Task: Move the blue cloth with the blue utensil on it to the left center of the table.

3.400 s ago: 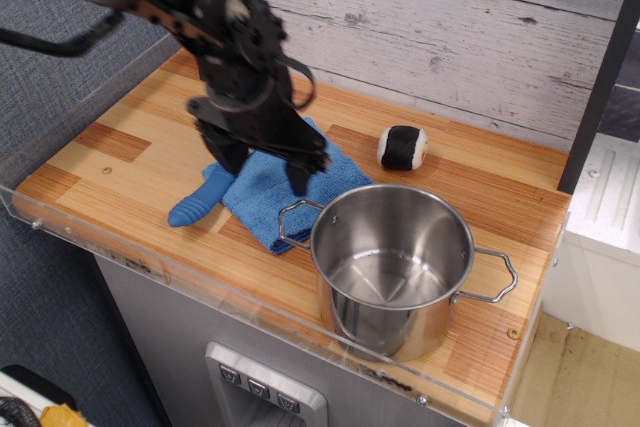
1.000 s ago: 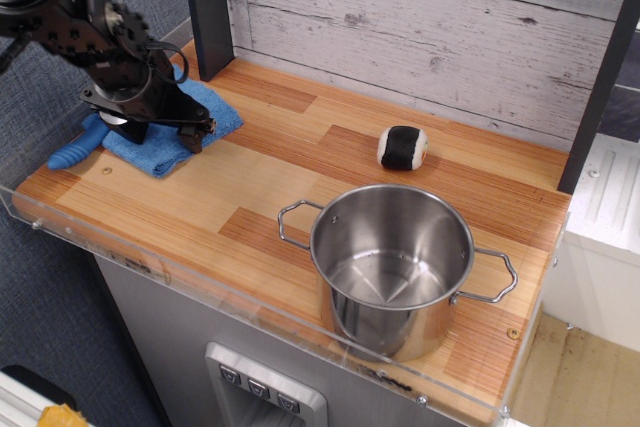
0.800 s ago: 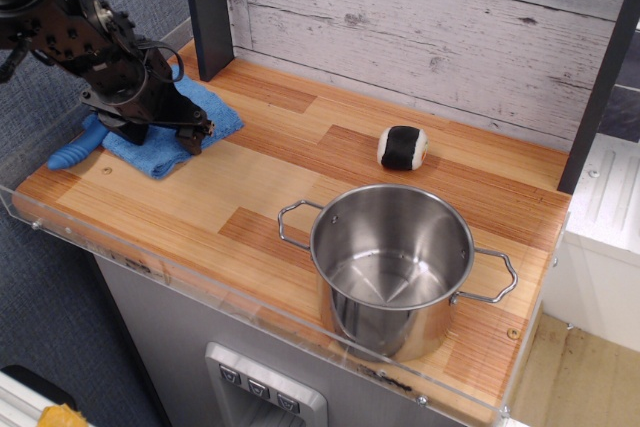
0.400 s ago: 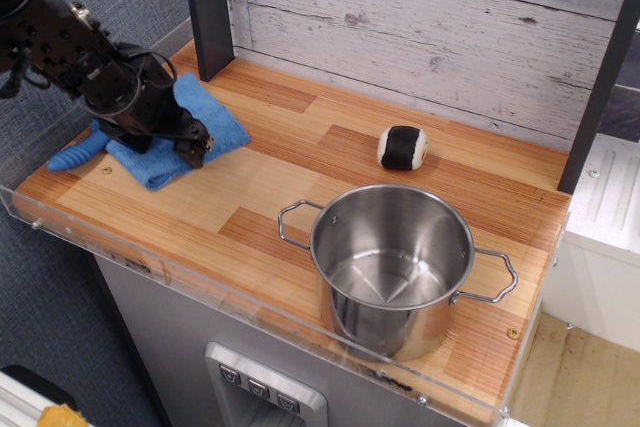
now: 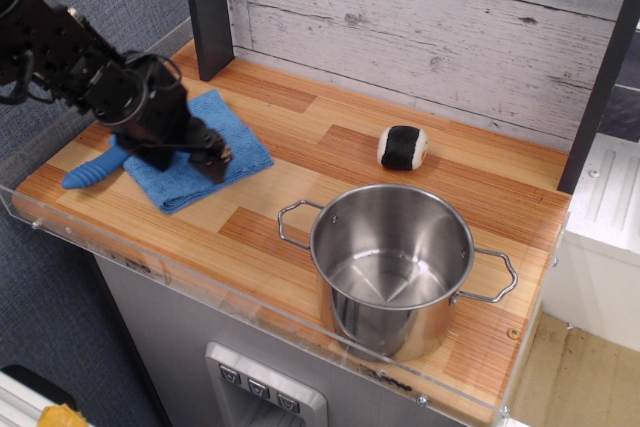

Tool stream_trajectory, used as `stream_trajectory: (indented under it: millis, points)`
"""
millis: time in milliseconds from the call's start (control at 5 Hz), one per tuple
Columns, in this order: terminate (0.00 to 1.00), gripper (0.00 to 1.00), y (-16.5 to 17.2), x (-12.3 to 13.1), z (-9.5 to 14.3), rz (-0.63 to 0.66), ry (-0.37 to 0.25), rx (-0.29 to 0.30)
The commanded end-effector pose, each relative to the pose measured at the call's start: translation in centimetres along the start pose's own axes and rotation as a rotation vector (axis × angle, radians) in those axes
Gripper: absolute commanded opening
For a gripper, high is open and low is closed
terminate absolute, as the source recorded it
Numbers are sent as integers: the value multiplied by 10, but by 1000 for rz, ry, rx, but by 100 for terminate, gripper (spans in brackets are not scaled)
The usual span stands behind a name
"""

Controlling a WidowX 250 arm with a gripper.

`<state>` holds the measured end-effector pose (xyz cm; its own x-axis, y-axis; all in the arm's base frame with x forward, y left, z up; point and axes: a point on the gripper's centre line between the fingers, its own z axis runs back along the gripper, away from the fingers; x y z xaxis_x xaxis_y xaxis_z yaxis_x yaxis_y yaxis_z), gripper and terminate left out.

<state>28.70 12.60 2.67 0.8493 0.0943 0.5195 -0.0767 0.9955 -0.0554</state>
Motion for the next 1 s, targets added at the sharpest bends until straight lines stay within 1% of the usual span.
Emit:
stream_trajectory:
  millis: [0,400,600,800]
  points:
    - [0,100,-7,26,36,-54,-123,41]
    - [0,100,-7,51,83,-44,-302,44]
    - [0,100,-6,59,107,-31,-372,57]
    - [0,100,-5,62,119,-26,-399,56]
